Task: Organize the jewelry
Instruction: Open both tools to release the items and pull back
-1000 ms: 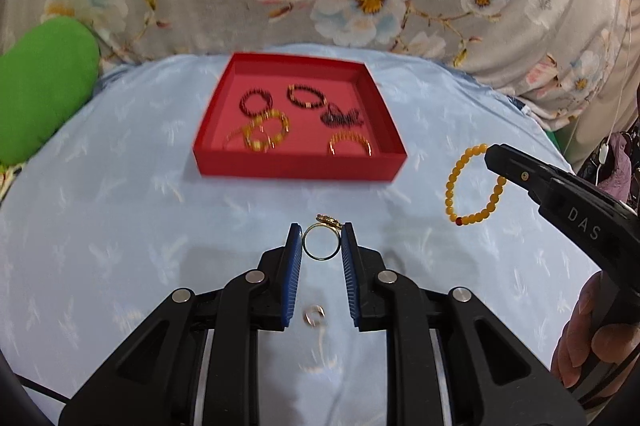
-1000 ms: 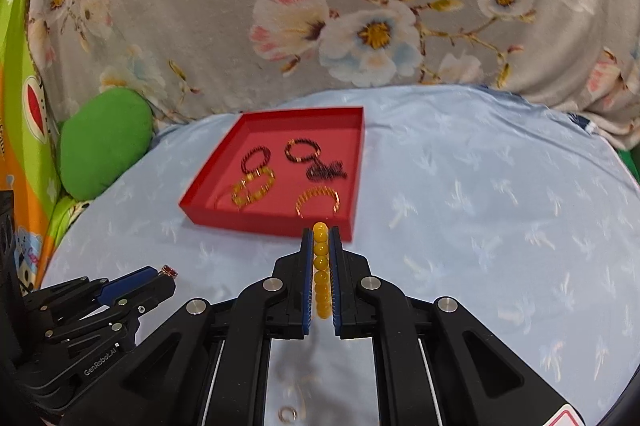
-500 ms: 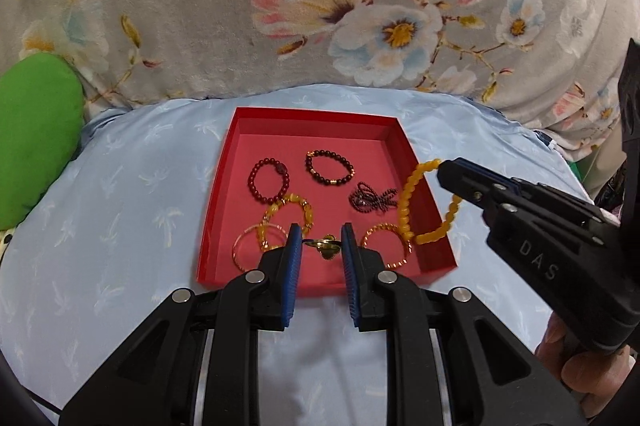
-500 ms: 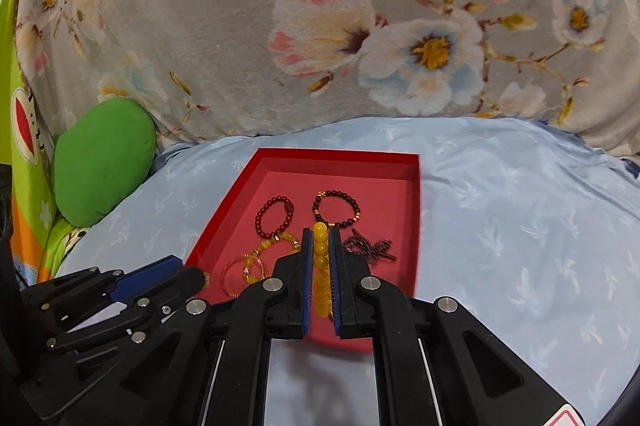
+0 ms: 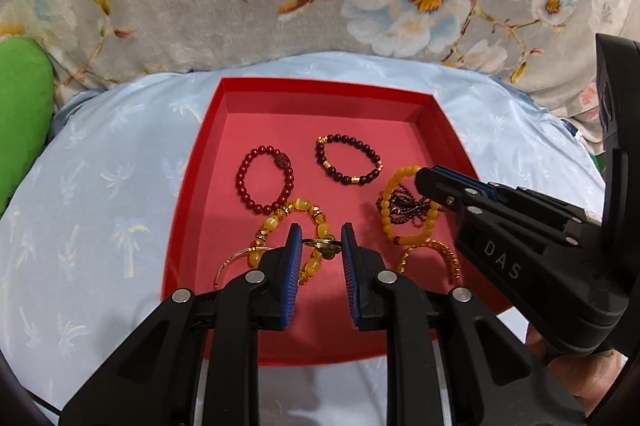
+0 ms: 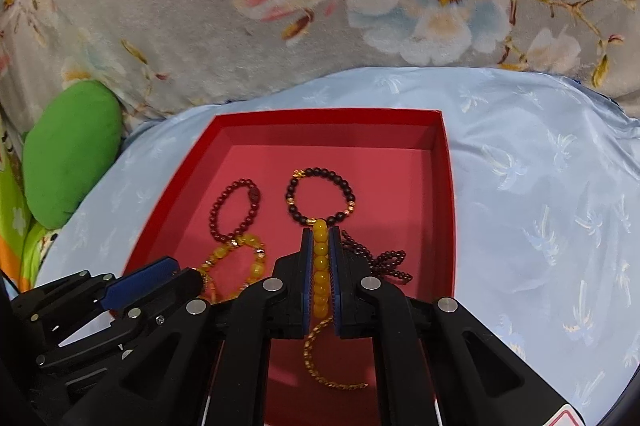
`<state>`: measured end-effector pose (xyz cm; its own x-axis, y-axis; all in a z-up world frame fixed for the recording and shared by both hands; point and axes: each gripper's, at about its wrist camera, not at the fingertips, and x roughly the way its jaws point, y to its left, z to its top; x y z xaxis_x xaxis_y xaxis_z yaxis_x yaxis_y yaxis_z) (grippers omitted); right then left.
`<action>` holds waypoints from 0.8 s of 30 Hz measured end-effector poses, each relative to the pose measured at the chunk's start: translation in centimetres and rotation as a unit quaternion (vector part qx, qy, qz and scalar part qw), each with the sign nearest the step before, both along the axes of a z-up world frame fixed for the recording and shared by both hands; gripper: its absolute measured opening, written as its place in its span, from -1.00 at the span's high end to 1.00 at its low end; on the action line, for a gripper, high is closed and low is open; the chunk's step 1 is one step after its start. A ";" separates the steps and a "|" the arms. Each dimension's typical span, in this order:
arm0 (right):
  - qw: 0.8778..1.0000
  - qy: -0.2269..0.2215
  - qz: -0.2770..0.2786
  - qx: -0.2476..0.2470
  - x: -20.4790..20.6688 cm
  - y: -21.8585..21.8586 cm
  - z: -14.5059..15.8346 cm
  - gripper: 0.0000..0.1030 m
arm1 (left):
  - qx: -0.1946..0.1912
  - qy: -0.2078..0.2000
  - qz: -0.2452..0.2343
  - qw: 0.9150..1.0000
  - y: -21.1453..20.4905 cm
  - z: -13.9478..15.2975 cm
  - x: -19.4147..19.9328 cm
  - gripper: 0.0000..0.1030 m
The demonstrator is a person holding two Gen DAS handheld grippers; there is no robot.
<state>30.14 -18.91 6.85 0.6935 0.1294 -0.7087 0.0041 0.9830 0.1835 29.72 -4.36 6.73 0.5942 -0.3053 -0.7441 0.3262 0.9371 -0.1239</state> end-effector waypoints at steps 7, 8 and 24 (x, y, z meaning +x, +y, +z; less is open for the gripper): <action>0.999 -0.002 -0.031 -0.030 0.1 -0.6 -0.9 0.36 | 0.009 0.006 0.016 1.000 -0.3 -1.2 0.6 0.57; 0.999 -0.008 -0.034 -0.032 -0.3 -0.7 -0.7 0.21 | 0.010 0.003 0.018 1.000 -0.4 -1.2 0.6 0.46; 0.998 -0.048 -0.034 -0.021 -6.1 -0.3 3.1 -0.01 | 0.032 -0.033 0.008 0.999 -1.5 1.7 -4.0 0.09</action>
<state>24.05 -19.19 9.96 0.7646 0.0522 -0.6424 0.0545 0.9879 0.1452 25.72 -5.88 8.40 0.6467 -0.2489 -0.7210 0.3171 0.9474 -0.0426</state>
